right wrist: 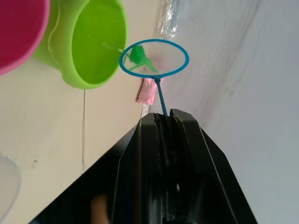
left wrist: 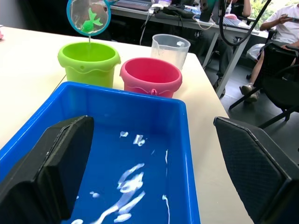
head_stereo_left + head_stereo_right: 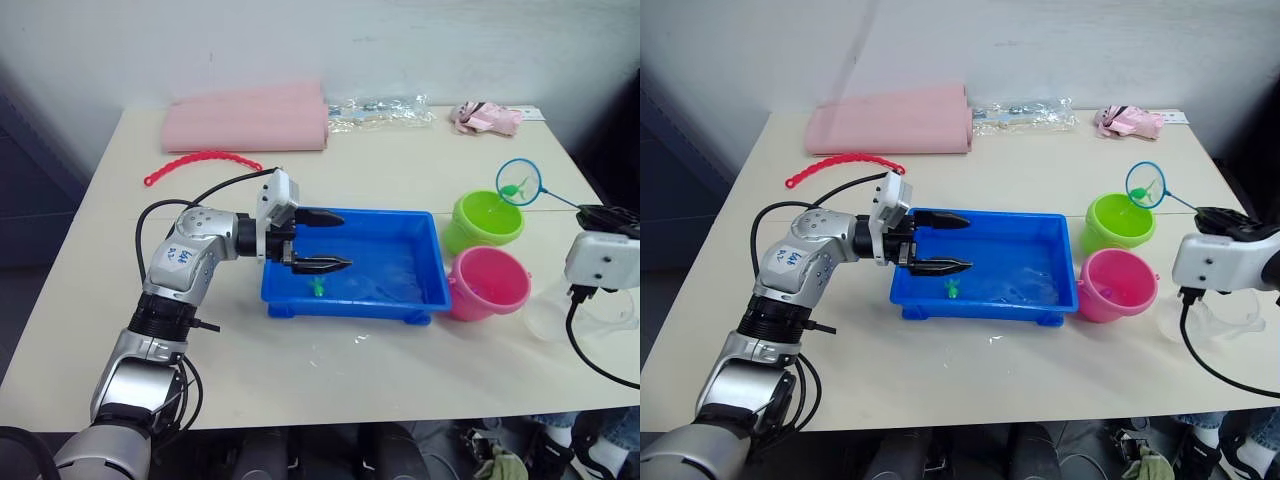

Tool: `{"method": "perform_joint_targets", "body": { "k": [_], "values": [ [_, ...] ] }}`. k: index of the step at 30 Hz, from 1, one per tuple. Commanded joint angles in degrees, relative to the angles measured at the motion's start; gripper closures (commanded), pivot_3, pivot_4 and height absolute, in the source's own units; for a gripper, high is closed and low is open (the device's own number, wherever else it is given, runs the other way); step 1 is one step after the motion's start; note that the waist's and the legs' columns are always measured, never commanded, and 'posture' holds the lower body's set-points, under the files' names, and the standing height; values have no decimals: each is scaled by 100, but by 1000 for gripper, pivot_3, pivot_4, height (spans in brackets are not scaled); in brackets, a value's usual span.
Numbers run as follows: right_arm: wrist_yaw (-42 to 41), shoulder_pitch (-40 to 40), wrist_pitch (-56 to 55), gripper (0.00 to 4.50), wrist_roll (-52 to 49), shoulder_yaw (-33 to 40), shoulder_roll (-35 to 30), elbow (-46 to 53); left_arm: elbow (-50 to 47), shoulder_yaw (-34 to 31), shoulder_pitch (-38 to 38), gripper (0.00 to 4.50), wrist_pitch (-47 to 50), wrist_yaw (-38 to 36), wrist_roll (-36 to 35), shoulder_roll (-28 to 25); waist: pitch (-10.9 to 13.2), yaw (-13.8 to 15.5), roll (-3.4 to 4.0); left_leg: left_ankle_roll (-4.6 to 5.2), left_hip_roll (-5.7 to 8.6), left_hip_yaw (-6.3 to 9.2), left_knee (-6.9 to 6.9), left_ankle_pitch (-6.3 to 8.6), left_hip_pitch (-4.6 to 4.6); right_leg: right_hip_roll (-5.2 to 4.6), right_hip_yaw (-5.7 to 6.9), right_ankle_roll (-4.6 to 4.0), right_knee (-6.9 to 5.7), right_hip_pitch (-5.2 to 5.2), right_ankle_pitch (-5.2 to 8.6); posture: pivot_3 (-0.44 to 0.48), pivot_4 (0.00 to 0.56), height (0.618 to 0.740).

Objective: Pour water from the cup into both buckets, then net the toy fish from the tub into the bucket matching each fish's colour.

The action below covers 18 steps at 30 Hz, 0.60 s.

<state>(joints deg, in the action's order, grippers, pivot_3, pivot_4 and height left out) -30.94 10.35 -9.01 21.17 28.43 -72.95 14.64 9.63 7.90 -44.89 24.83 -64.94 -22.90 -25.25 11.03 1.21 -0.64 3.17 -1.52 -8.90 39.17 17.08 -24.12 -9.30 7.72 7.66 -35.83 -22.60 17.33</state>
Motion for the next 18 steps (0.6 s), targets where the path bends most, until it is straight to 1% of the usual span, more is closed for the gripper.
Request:
{"method": "perform_joint_targets", "body": {
  "k": [1, 3, 6, 11, 15, 18],
  "values": [
    [525, 103, -1048, 4500, 1036, 231, -276, -401, -242, -114, -57, 31, -36, 31, -11, -58, 0, 0, 0, 0, 1, 0, 0, 0, 0, -1, -1, 0, -1, 0, 0, 0, 150, 738],
    [748, 20, -1429, 4500, 1304, 249, -368, -533, -260, -119, -53, 31, -24, 41, -15, -77, 0, -1, 0, -1, 1, 1, 0, 0, 0, 0, -1, -1, 1, 0, 0, 0, 150, 738],
    [766, -75, -1665, 4500, 1376, 209, -399, -682, -285, -127, -49, 31, -2, 52, -26, -99, 1, -13, 1, -1, 0, 1, 0, -1, 0, 0, -2, 0, 0, 0, 0, 0, 150, 738],
    [851, -177, -2284, 4500, 1682, -97, -589, -1051, -390, -118, -35, 31, 70, 82, -40, -129, 1, -15, 1, -2, 0, 1, 0, -1, 0, 0, -1, -1, 0, 1, 1, 0, 150, 738],
    [1000, -605, -2419, 4500, 1726, -316, -774, -1542, -371, -144, -70, 31, 75, 108, -27, -155, 1, -39, 3, -1, 0, 1, 1, -1, 1, -1, -2, -1, -1, 2, 1, 0, 150, 738],
    [1191, -887, -2593, 4500, 1855, -444, -879, -1688, -387, -169, -47, 31, 71, 133, -30, -181, 2, -72, 8, -2, -1, 1, 1, -2, 2, 0, -2, -2, -1, 1, 1, 0, 150, 738]
  ]
}}
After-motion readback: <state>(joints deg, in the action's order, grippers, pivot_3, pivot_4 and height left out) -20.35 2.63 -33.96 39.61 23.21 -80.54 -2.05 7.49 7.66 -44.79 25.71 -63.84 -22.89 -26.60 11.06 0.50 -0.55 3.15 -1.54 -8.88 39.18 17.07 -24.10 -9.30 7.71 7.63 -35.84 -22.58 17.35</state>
